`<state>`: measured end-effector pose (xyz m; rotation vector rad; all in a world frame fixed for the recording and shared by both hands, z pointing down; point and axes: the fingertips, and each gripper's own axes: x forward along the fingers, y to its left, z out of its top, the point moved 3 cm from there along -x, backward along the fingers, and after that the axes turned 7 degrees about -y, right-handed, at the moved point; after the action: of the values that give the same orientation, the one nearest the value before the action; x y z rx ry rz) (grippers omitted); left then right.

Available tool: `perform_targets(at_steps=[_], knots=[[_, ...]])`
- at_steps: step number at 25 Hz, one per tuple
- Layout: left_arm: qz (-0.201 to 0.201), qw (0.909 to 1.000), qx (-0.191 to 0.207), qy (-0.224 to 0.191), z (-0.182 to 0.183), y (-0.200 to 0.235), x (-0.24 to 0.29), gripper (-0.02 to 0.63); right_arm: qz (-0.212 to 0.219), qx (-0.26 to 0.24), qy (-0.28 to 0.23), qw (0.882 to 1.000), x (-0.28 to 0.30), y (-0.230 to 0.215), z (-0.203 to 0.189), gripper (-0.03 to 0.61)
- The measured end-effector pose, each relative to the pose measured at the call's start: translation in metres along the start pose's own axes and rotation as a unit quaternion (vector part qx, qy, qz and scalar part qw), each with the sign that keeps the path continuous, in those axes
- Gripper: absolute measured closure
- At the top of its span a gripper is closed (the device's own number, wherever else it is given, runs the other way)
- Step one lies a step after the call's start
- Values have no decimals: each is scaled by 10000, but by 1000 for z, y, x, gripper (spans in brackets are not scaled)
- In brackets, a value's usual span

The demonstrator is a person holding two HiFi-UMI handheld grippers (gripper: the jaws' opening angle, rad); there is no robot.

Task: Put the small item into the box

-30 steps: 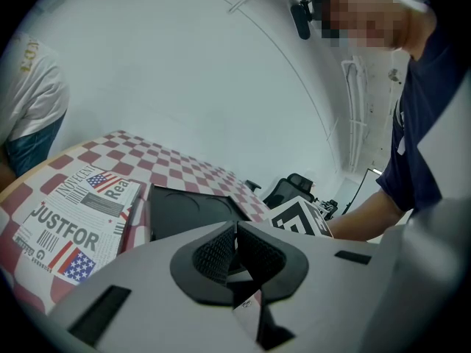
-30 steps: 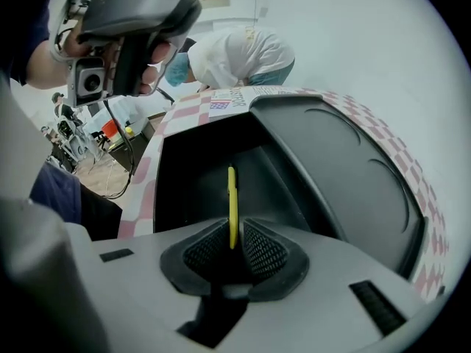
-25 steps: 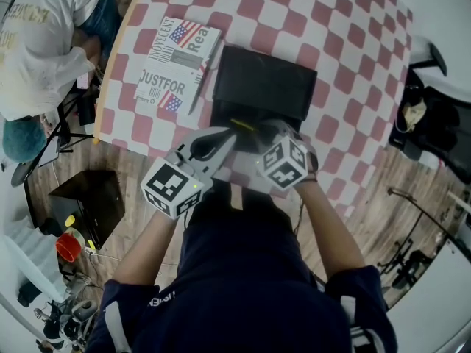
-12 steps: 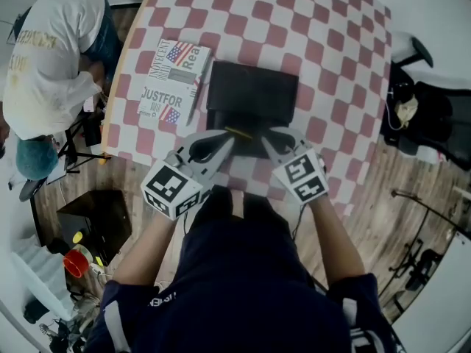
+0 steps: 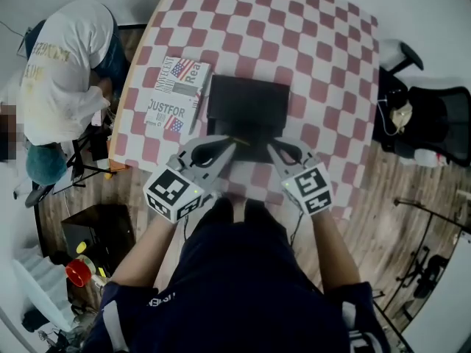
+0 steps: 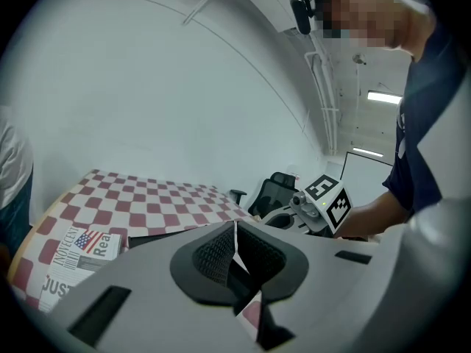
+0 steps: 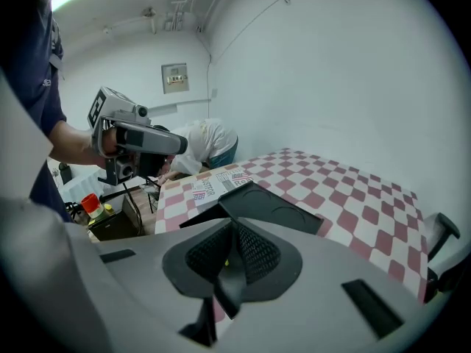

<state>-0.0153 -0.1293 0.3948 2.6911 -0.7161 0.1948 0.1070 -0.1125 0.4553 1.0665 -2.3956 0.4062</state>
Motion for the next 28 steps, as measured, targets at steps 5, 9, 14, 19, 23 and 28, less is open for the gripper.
perform_targets(at_steps=[5, 9, 14, 19, 23, 28], knots=[[-37, 9999, 87, -46, 8, -9, -6, 574, -183, -9, -287, 9994, -17, 2, 11, 548], [-97, 9998, 140, -44, 9, -15, -11, 574, -257, 55, -375, 9990, -27, 7, 15, 551], [-161, 9998, 124, -55, 8, -19, -15, 574, -331, 150, -455, 9983, -34, 11, 17, 554], [-223, 9996, 136, -79, 8, -24, -16, 574, -413, 213, -491, 9977, -40, 14, 16, 557], [-236, 9996, 131, -103, 9, -25, -17, 575, -431, 244, -517, 9974, -41, 17, 17, 558], [-224, 9996, 116, -129, 8, -27, -18, 574, -391, 244, -512, 9976, -40, 21, 16, 560]])
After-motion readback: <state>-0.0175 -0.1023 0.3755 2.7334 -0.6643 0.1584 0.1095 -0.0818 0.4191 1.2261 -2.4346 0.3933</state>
